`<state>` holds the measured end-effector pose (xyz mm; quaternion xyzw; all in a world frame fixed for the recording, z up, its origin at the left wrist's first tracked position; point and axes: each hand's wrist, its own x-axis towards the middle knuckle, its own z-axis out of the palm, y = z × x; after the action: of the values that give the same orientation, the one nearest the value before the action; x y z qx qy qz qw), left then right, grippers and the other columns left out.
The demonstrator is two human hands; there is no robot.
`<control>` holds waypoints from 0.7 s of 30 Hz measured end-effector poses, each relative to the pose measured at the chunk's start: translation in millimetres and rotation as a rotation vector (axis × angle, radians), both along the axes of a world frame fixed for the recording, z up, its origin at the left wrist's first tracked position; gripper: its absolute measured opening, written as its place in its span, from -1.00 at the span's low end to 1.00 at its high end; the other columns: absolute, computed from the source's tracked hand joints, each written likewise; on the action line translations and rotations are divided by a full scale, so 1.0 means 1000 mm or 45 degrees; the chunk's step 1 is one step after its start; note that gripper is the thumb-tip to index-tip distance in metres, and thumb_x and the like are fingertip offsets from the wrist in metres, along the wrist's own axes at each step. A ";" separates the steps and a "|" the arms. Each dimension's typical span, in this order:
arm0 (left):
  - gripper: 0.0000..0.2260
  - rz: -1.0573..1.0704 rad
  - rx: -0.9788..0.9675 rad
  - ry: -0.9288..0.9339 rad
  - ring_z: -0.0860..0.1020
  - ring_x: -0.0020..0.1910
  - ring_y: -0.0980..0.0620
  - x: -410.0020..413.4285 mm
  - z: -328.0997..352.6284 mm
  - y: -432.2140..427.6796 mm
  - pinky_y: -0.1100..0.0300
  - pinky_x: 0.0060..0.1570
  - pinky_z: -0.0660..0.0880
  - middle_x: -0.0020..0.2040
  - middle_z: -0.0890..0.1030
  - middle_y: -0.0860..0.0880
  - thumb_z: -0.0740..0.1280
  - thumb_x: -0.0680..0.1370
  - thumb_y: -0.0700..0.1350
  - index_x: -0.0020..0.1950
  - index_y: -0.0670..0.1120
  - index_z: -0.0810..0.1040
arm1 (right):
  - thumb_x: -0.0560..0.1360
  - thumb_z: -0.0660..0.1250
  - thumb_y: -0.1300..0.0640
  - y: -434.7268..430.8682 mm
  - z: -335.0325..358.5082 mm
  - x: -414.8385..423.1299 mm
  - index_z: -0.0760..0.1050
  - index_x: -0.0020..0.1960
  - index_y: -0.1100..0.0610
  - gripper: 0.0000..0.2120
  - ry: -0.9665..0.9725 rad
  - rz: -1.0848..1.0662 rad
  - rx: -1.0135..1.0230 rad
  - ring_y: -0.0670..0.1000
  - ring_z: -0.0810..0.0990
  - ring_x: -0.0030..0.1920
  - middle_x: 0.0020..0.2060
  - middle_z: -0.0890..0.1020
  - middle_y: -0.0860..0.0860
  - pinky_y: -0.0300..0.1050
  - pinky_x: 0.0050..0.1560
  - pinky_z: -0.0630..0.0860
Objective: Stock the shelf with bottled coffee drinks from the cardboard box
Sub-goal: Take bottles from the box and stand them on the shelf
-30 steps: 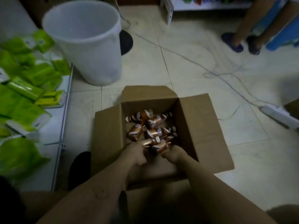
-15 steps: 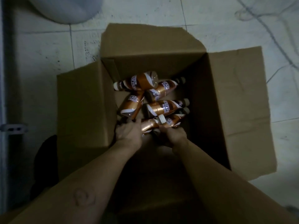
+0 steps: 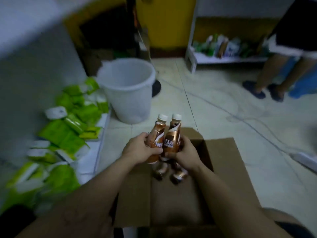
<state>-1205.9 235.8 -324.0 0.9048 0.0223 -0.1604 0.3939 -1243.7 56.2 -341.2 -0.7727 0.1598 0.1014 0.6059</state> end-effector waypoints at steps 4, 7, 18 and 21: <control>-0.49 0.202 -0.019 -0.356 0.61 -0.15 0.08 -0.021 0.110 0.066 0.09 -0.10 0.55 -0.10 0.66 0.06 0.58 0.15 0.18 0.01 0.05 0.56 | 0.24 0.59 0.23 0.059 0.101 0.004 0.35 0.16 -0.04 -0.38 -0.355 0.215 0.017 -0.15 0.63 -0.20 -0.08 0.55 -0.14 -0.28 -0.32 0.58; -0.49 0.308 0.066 -0.573 0.58 -0.21 0.13 -0.053 0.194 0.118 0.23 -0.27 0.46 -0.17 0.64 0.08 0.59 0.15 0.18 -0.01 0.04 0.55 | 0.22 0.60 0.20 0.114 0.173 -0.007 0.37 0.17 -0.04 -0.36 -0.568 0.333 0.084 -0.14 0.61 -0.15 -0.06 0.56 -0.15 -0.29 -0.28 0.55; -0.43 0.873 0.353 -0.911 0.56 -0.21 0.22 -0.235 0.368 0.309 0.23 -0.29 0.48 -0.15 0.59 0.17 0.55 0.15 0.22 0.07 0.13 0.47 | 0.07 0.63 0.07 0.349 0.339 -0.074 0.34 0.05 -0.11 -0.33 -1.017 0.898 0.124 -0.19 0.60 -0.22 -0.18 0.57 -0.19 -0.28 -0.35 0.47; -0.43 1.081 0.384 -0.873 0.59 -0.19 0.14 -0.290 0.355 0.342 0.13 -0.17 0.56 -0.11 0.62 0.09 0.57 0.19 0.11 0.13 0.15 0.45 | 0.07 0.63 0.05 0.405 0.334 -0.110 0.34 0.01 -0.09 -0.36 -0.984 1.134 0.060 -0.22 0.55 -0.26 -0.21 0.56 -0.21 -0.35 -0.46 0.39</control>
<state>-1496.2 577.9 31.0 0.8629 0.2778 0.3203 0.2750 -1353.5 461.1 -6.8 -0.7326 -0.4150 0.0606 0.5361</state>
